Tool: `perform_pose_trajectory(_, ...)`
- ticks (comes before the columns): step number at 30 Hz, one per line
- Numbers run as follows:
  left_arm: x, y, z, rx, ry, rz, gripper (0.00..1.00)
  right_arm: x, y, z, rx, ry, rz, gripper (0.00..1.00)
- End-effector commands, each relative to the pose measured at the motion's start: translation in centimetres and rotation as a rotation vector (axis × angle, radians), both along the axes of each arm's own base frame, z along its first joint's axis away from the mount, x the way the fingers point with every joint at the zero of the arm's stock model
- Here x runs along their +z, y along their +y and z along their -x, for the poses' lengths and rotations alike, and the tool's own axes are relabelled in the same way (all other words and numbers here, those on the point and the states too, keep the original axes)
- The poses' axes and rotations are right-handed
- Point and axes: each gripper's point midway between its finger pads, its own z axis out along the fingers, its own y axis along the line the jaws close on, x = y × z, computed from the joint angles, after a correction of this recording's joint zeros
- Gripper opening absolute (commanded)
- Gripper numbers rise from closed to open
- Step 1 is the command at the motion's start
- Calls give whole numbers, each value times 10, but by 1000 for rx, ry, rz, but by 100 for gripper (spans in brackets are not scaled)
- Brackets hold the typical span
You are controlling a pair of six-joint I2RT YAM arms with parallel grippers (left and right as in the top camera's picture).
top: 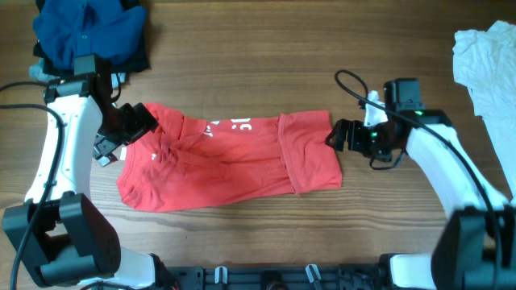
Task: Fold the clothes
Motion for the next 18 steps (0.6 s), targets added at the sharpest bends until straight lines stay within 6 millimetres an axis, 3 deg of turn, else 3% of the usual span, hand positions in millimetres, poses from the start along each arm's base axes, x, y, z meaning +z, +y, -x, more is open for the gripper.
perform_pose_trajectory(1, 0, 3, 2, 5, 0, -3, 100, -33, 23, 4, 64, 87, -141, 99)
perform_pose_trajectory(5, 0, 3, 3, 5, 4, -2, 100, -70, 39, 8, 67, 191, -251, 96)
perform_pose_trajectory(7, 0, 3, 3, 5, 3, -2, 100, -78, 48, 12, 78, 222, -294, 92)
perform_pose_trajectory(8, 0, 3, 3, 5, 3, -2, 100, -80, 53, 14, 88, 230, -313, 84)
perform_pose_trajectory(9, 0, 3, 3, 5, 3, -2, 100, -81, 55, 15, 92, 237, -310, 69)
perform_pose_trajectory(10, 0, 3, 2, 5, 3, -2, 100, -81, 57, 16, 93, 242, -307, 49)
perform_pose_trajectory(11, 0, 3, 2, 5, 2, -2, 100, -81, 59, 16, 76, 253, -308, 36)
perform_pose_trajectory(12, 0, 3, 2, 5, 2, -2, 100, -82, 58, 15, 56, 261, -299, 32)
perform_pose_trajectory(13, 0, 3, 2, 5, 3, -2, 100, -85, 55, 13, 24, 267, -275, 10)
perform_pose_trajectory(14, 0, 3, 3, 5, 3, -2, 100, -85, 54, 12, 16, 268, -269, 4)
perform_pose_trajectory(15, 0, 3, 3, 5, 3, -2, 100, -83, 53, 11, 13, 262, -270, 4)
perform_pose_trajectory(18, 0, 3, 3, 4, 3, -2, 100, -69, 23, 5, -86, 239, -202, 4)
